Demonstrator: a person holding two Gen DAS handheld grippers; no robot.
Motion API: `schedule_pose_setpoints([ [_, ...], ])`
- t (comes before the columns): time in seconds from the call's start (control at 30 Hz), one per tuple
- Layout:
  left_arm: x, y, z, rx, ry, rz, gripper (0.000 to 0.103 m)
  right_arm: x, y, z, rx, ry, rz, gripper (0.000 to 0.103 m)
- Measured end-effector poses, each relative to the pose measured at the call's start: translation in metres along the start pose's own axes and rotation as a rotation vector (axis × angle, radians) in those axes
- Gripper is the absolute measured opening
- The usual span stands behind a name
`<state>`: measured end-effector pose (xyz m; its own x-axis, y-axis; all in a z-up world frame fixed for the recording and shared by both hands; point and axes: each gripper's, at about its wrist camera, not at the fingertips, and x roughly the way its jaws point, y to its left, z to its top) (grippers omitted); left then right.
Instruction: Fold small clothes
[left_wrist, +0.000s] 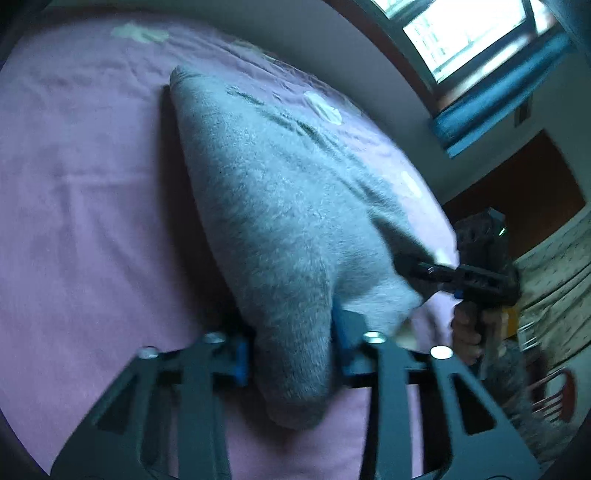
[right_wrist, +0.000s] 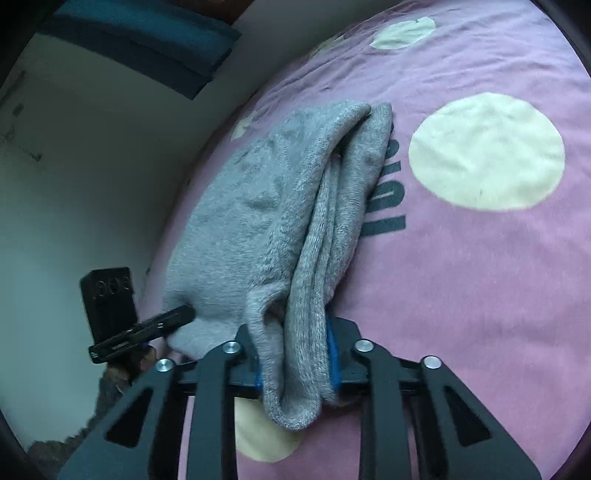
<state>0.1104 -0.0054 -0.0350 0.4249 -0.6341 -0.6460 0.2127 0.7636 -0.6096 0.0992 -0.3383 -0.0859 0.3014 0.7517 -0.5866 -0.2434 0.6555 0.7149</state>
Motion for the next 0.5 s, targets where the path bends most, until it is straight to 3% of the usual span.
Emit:
schedule_pose_setpoints([
  [0.17,-0.016,0.003,-0.008,-0.058,-0.01,-0.046,0.022,-0.009,0.0,-0.019,0.046,0.024,0.078,0.019],
  [0.33,0.003,0.005,-0.015,-0.061,-0.006,-0.02,0.022,-0.001,-0.013,-0.029,0.056,0.037,0.073,0.018],
  [0.5,-0.003,0.004,-0.018,-0.023,-0.027,-0.007,0.035,-0.007,-0.009,-0.028,0.038,0.022,0.078,0.028],
])
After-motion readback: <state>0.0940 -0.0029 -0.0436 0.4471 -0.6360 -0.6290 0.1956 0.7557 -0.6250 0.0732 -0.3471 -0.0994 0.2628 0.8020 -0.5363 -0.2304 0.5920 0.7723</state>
